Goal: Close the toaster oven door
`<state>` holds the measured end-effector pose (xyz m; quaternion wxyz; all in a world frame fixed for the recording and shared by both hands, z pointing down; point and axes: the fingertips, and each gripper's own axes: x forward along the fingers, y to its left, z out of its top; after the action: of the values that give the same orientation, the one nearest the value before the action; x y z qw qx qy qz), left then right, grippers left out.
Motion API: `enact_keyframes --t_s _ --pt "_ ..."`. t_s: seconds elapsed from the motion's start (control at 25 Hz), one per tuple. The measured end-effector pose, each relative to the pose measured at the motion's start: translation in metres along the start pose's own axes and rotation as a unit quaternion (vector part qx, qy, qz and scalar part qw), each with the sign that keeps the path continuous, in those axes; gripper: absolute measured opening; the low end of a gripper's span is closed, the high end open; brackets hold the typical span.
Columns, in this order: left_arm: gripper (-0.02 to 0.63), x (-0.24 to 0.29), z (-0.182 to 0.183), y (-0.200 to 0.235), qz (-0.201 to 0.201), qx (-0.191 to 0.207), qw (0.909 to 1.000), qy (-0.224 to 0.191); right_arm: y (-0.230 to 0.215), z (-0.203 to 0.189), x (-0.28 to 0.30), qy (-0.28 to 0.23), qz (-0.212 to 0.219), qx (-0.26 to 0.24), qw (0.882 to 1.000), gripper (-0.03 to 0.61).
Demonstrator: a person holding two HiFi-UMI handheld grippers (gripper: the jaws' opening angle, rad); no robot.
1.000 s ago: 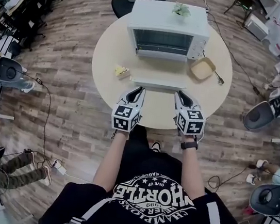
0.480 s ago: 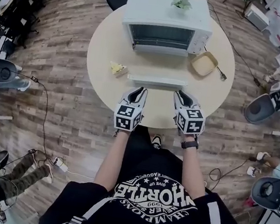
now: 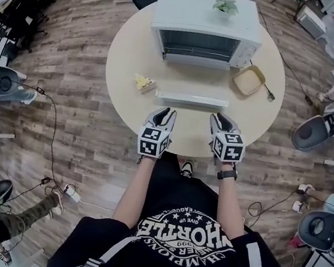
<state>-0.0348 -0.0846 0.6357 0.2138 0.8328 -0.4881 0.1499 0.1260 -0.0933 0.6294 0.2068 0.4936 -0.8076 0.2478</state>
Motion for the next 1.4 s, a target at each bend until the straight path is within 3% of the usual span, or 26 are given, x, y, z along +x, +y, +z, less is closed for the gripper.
enact_keyframes --t_s 0.8,1.4 --pt "0.147 0.020 -0.031 0.044 0.023 -0.040 0.9979 0.046 -0.035 -0.043 0.034 0.057 -0.024 0.052 0.997 0.122" --pt "0.178 0.049 -0.060 0.079 0.045 -0.114 0.9887 0.087 -0.064 -0.060 0.065 0.073 -0.059 0.109 0.990 0.156"
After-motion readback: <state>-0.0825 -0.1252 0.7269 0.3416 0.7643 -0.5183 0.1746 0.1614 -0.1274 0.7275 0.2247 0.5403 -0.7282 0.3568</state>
